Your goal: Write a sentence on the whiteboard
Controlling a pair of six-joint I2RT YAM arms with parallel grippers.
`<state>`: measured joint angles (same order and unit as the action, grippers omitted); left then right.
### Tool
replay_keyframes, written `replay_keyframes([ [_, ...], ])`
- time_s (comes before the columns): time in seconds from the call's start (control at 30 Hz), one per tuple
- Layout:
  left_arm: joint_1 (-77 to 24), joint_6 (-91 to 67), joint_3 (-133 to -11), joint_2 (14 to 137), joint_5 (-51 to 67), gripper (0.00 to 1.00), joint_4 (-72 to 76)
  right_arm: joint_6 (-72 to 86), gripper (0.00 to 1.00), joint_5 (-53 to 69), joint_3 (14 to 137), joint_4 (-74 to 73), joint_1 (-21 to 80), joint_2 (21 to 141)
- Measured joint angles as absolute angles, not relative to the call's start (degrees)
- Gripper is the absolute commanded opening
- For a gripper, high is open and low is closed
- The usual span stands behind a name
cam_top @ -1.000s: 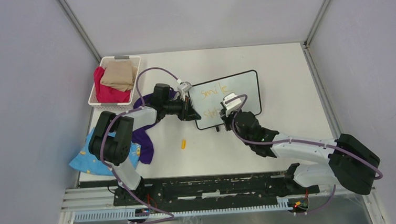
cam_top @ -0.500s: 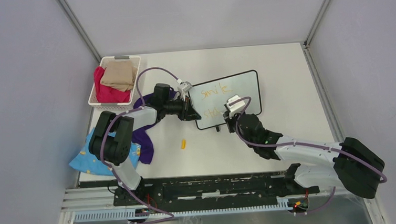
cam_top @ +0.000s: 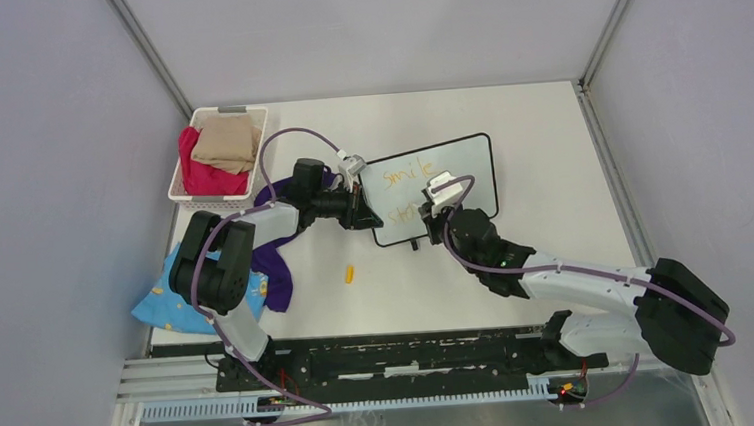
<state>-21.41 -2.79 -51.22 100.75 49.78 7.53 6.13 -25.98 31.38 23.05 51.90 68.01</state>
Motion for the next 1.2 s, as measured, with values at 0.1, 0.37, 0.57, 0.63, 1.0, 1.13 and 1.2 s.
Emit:
replay_keyframes([
  [0.1,-21.4,-2.8,-51.2,100.7,49.8,0.02,7.5,6.1,0.00,-26.0,31.7,23.0,51.7,68.9],
  [0.37,-21.4,-2.8,-51.4,100.8,49.8,0.02,7.3,6.2,0.00,-26.0,31.7,23.0,51.2,69.5],
  [0.57,-21.5,-2.8,-51.5,100.9,49.7,0.02,7.3,6.2,0.00,-26.0,31.3,23.2,50.9,69.5],
  [0.63,-21.5,-2.8,-51.5,100.9,49.7,0.02,7.3,6.3,0.00,-26.0,30.9,23.5,50.9,69.5],
  [1.0,-21.6,-2.8,-51.5,100.9,49.6,0.02,7.3,7.5,0.00,-26.0,27.1,24.2,50.9,67.5],
  [1.13,-21.7,-2.7,-51.5,100.9,49.6,0.02,7.3,7.5,0.00,-26.0,27.0,23.7,50.7,66.8],
  [1.2,-21.7,-2.7,-51.6,100.9,49.6,0.02,7.3,7.4,0.00,-26.0,27.0,23.4,50.6,66.3],
])
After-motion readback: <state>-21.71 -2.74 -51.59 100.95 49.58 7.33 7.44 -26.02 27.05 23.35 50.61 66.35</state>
